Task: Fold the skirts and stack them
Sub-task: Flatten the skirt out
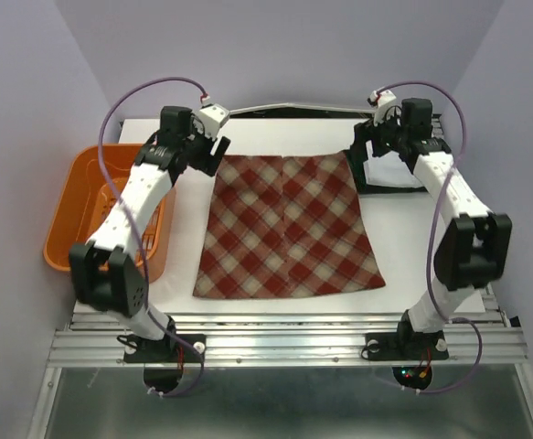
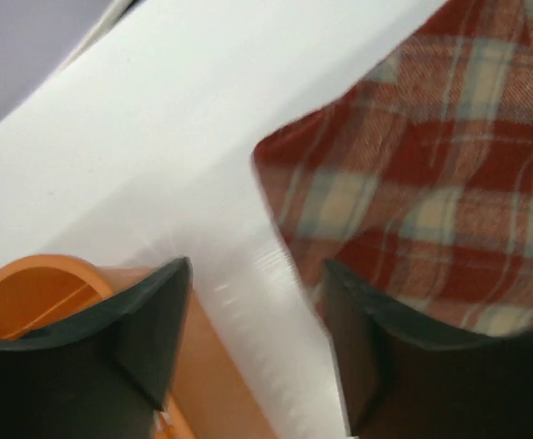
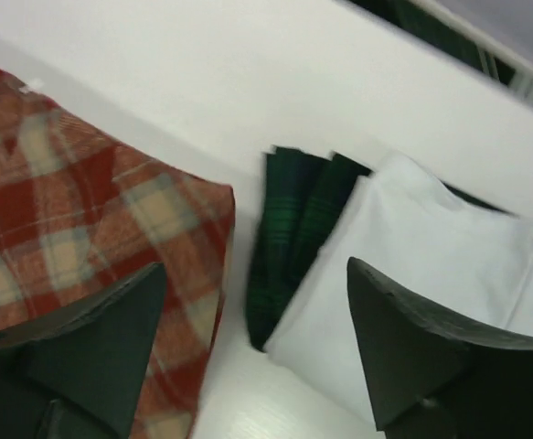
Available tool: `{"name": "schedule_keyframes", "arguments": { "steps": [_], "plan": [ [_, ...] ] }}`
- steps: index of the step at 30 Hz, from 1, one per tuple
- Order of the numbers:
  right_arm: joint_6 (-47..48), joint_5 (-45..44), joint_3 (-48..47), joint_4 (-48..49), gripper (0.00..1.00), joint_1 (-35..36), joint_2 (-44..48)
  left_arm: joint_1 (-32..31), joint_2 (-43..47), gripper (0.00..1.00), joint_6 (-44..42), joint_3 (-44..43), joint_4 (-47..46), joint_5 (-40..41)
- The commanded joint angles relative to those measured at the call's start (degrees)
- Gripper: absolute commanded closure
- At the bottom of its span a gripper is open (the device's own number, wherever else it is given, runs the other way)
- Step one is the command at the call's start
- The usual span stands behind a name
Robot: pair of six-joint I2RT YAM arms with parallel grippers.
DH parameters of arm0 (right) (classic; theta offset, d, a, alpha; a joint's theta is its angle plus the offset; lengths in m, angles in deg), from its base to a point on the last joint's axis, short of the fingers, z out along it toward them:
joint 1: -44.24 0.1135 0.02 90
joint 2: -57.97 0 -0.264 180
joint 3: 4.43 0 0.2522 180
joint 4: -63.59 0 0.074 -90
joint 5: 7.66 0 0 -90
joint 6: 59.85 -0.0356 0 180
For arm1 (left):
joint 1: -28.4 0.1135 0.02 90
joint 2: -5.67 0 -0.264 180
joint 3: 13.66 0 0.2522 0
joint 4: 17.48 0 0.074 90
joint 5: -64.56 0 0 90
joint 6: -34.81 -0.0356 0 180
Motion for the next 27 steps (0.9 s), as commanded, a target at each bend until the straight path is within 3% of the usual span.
{"name": "schedule_keyframes", "arguments": {
  "steps": [1,3,5,9,15,21,27],
  "plan": [
    [-2.6,-11.5,-14.4,-3.1,0.12,-1.9,-9.5,2.1,-13.0,0.05,2.3,-14.6,-0.9,8.8],
    [-2.4,-11.0,-17.3,-5.0,0.12,-1.9,-10.7,2.4,-15.9,0.05,3.2,-22.6,1.4,8.1],
    [0.6,-8.3,-16.8,-7.5,0.11,-1.9,-9.6,2.4,-16.1,0.05,3.8,-23.8,2.6,7.4],
    [8.2,-2.3,-13.9,-16.8,0.19,-1.3,-6.7,1.9,-9.8,0.07,5.3,-14.8,2.9,5.1],
    [19.7,-0.3,-5.1,-29.5,0.37,-0.2,-3.7,-0.7,-0.4,0.20,9.3,4.4,3.7,-0.6],
    [26.2,-8.6,9.4,-28.3,0.48,1.9,-3.7,-4.8,1.2,0.41,13.0,12.9,5.8,-0.4],
    [27.1,-15.9,20.1,-21.4,0.55,5.3,-6.1,-6.7,-3.5,0.40,12.2,13.2,9.1,0.6]
  ]
}}
